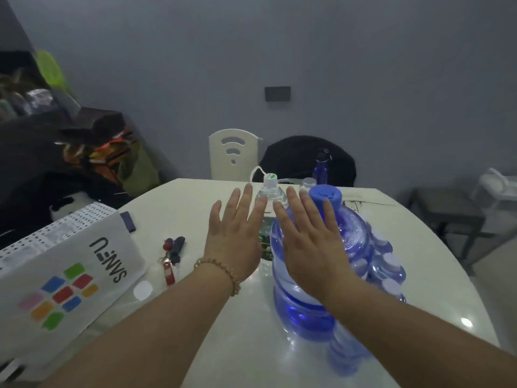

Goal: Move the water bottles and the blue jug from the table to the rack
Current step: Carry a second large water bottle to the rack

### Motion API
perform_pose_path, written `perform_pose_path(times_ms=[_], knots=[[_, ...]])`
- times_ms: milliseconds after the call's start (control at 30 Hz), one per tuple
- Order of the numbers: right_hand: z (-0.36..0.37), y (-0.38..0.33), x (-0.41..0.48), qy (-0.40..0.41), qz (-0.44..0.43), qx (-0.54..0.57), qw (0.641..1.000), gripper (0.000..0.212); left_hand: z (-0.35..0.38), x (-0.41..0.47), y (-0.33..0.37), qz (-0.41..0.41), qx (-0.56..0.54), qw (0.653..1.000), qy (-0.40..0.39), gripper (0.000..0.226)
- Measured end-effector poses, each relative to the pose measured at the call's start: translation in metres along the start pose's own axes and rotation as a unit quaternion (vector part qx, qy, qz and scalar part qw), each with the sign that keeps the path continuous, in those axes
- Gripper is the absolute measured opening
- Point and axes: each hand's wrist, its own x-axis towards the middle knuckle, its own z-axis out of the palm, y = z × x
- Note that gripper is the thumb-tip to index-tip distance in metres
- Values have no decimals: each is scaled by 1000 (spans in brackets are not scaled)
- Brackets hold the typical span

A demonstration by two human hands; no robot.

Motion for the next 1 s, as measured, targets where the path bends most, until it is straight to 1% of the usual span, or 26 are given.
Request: perform_pose_path(times_ms=[33, 67, 100, 200, 233, 333, 467, 533, 633, 767, 900, 1000], knots=[[1, -9, 15, -23, 18, -19, 999, 74, 12, 14, -18, 19, -6, 1000, 17, 74], [0, -13, 20, -36, 10, -31, 999, 73, 16, 15, -26, 16, 1, 1000, 23, 74], [3, -24, 40, -60, 12, -60, 996, 71, 29, 31, -46, 29, -8, 999, 40, 74], [10, -33, 76, -109, 26, -97, 989, 68, 39, 46, -63, 58, -4, 998, 36, 77], [17, -38, 92, -112, 50, -105, 987, 69, 46, 52, -71, 70, -9, 997, 39, 77], [36, -44, 131, -118, 103, -86, 984, 73, 64, 67, -88, 92, -34, 994, 44, 79], [50, -41, 153, -118, 145, -57, 981, 86, 82, 68, -91, 101, -70, 992, 37, 81], [58, -42, 158, -133, 157, -50, 977, 90, 97, 66, -94, 117, -81, 989, 47, 87], [65, -48, 160, -150, 154, -41, 976, 82, 122, 61, -96, 132, -103, 984, 57, 99], [67, -57, 155, -127, 151, -56, 979, 66, 142, 55, -97, 137, -120, 979, 92, 102], [56, -55, 148, -94, 146, -39, 984, 62, 149, 48, -97, 130, -135, 978, 93, 103], [43, -61, 144, -99, 113, -42, 988, 57, 145, 49, -95, 132, -165, 973, 89, 104]])
